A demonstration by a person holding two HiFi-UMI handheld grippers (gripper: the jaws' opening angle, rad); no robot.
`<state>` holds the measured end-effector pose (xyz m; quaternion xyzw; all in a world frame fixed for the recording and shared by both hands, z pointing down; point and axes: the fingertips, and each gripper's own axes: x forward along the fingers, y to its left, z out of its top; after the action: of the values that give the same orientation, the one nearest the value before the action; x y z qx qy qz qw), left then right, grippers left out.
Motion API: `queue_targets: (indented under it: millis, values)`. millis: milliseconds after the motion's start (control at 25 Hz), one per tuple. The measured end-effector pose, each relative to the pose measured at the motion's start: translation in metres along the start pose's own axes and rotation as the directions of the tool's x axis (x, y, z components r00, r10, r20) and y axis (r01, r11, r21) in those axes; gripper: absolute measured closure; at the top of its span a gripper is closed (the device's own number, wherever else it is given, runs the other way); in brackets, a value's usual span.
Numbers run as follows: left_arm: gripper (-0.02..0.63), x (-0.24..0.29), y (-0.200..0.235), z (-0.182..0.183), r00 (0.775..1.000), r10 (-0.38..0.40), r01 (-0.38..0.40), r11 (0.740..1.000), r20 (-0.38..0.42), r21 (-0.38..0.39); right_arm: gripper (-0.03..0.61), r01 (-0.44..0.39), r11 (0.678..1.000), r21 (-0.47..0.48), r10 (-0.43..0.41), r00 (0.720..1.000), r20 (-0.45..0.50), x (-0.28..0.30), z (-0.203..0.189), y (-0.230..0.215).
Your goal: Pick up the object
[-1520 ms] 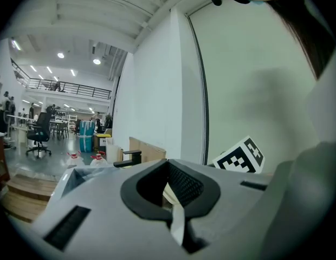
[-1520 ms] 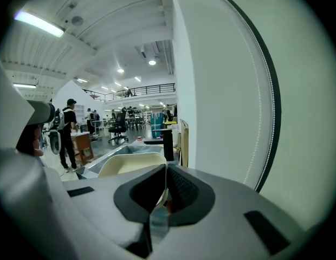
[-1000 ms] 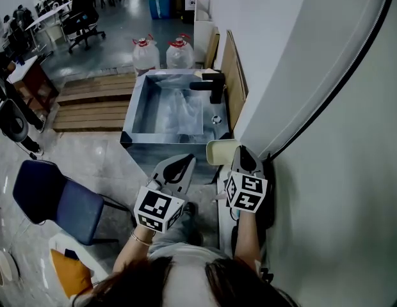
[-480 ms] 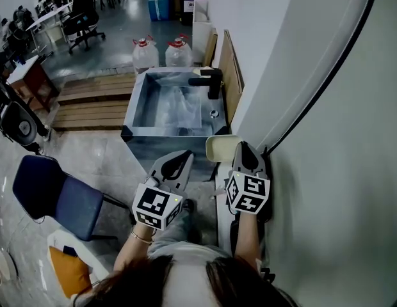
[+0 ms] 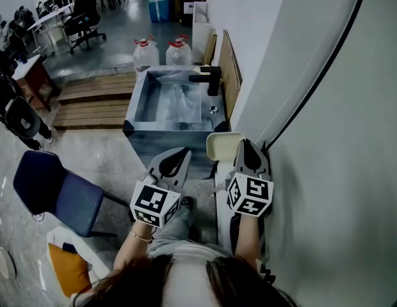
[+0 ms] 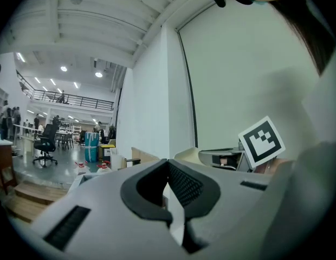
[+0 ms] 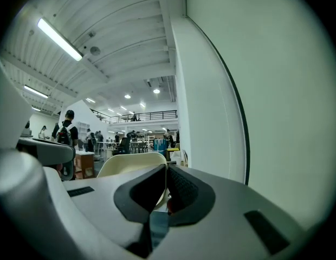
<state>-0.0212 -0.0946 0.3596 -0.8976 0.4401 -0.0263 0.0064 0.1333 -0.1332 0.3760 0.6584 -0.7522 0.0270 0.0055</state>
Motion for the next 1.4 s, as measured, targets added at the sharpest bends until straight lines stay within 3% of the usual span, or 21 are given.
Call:
queue_targets:
  millis: [760,1400]
  values:
    - [0.606,-0.031,-0.021,0.003,1.0,0.01,-0.01,1.0,0.002,0.008,0.546,-0.009,1.0,-0.007,0.009,0.997,0.076,-0.06,0.022,0.009]
    - [0.606,-0.009,-0.029,0.005,1.0,-0.004,0.004,1.0,-0.025,0.021,0.546,-0.013,1.0,0.014,0.012,0.996,0.09,-0.063,0.027,-0.007]
